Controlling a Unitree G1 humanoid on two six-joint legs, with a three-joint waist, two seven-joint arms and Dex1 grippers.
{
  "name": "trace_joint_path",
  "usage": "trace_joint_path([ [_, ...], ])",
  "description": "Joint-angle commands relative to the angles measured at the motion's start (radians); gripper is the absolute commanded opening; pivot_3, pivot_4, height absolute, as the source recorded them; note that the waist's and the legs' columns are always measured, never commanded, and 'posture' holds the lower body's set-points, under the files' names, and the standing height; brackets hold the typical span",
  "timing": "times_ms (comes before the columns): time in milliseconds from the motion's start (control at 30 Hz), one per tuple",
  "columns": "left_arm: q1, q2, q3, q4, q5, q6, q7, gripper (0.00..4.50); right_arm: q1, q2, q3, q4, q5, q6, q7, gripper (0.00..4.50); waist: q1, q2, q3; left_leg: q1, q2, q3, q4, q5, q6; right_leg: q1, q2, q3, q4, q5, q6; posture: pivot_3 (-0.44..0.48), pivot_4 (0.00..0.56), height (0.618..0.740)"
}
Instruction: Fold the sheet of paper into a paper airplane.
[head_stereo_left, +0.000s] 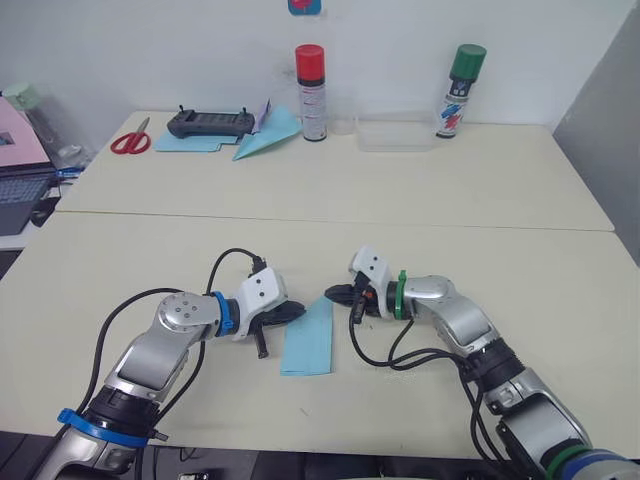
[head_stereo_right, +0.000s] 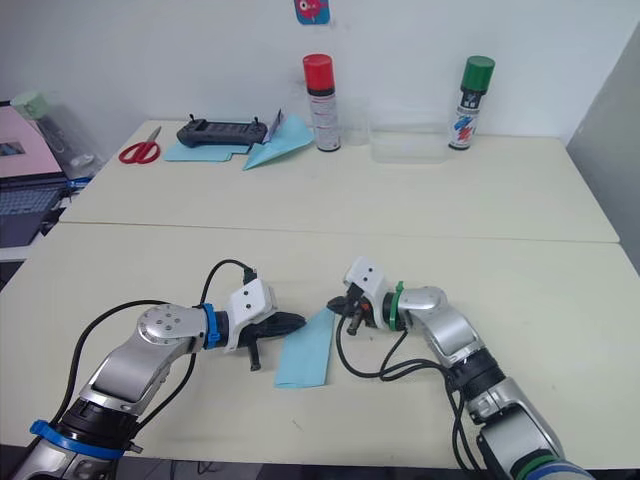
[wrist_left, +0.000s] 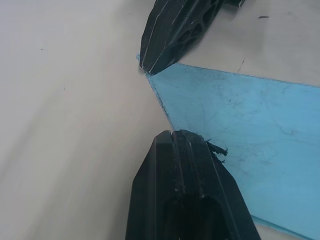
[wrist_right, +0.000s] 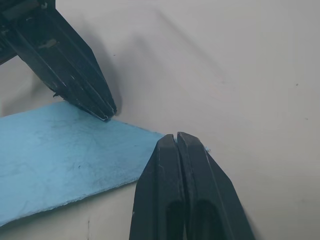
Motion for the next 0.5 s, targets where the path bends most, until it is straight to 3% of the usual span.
trace_joint_path([
  [33, 0.025, 0.021, -0.067, 0.008, 0.057, 0.003, -0.025, 0.0, 0.005, -0.014, -0.019, 0.07, -0.044, -0.018, -0.018, 0.06, -0.002, 0.0, 0.0, 0.001, 0.0, 0.0, 0.0, 0.0, 0.0, 0.001, 0.0, 0.0, 0.0, 0.0, 0.0, 0.0, 0.15, 0.74],
  [500, 0.035, 0.022, -0.084, -0.003, 0.08, -0.019, -0.05, 0.0, -0.009, -0.029, -0.07, 0.182, -0.116, -0.131, -0.149, 0.06, 0.004, 0.001, -0.001, 0.005, 0.0, 0.0, 0.001, 0.0, 0.0, 0.006, 0.0, 0.0, 0.0, 0.0, 0.0, 0.0, 0.15, 0.74],
])
